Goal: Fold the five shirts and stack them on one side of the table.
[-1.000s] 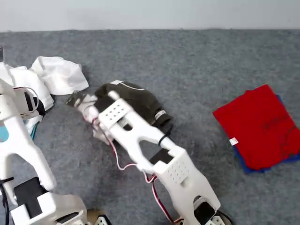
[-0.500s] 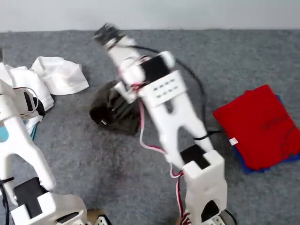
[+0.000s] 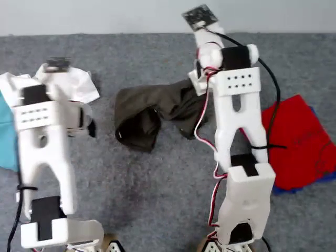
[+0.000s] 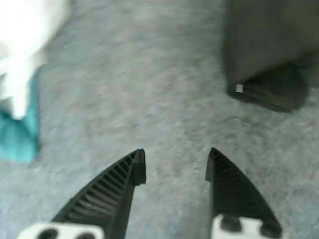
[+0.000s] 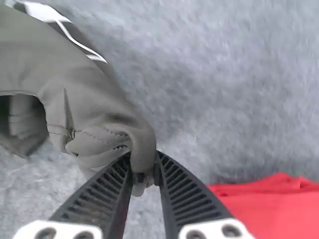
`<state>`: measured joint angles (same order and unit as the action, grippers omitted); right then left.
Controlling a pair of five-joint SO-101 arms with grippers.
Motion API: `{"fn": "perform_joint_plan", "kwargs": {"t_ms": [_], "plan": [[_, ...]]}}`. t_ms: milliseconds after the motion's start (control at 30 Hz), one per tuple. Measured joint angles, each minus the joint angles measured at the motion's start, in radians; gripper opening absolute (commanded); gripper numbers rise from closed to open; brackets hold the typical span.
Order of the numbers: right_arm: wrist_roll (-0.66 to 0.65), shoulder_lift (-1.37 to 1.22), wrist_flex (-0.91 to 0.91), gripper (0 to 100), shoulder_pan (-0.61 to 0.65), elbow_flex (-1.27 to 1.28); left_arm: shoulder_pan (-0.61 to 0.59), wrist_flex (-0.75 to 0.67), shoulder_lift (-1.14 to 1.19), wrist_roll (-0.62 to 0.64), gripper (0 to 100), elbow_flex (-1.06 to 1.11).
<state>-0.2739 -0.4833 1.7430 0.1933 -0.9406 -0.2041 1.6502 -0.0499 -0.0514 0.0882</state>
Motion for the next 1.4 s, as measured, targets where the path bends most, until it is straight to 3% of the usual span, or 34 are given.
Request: {"fn": "perform_joint_plan", "kwargs": {"t_ms": [267, 433, 700, 1033, 1233, 1400], "plan": [[0.000, -0.012, 0.006, 1.0, -0.006, 0.000, 0.210, -0.310, 0.000, 0.000, 20, 0.302], [0.000, -0.012, 0.006, 1.0, -0.009, 0.000, 0.235, -0.453, 0.000, 0.000, 20, 0.413], [0.000, -0.012, 0.011, 1.0, -0.009, 0.000, 0.235, -0.526, 0.000, 0.003, 20, 0.471], [0.000, -0.012, 0.011, 1.0, -0.009, 0.000, 0.236, -0.746, 0.000, 0.002, 20, 0.594], [0.000, -0.012, 0.011, 1.0, -0.009, 0.000, 0.236, -0.761, -0.002, 0.000, 19, 0.606], [0.000, -0.012, 0.011, 1.0, -0.009, 0.000, 0.233, -0.761, -0.002, 0.000, 11, 0.608]]}}
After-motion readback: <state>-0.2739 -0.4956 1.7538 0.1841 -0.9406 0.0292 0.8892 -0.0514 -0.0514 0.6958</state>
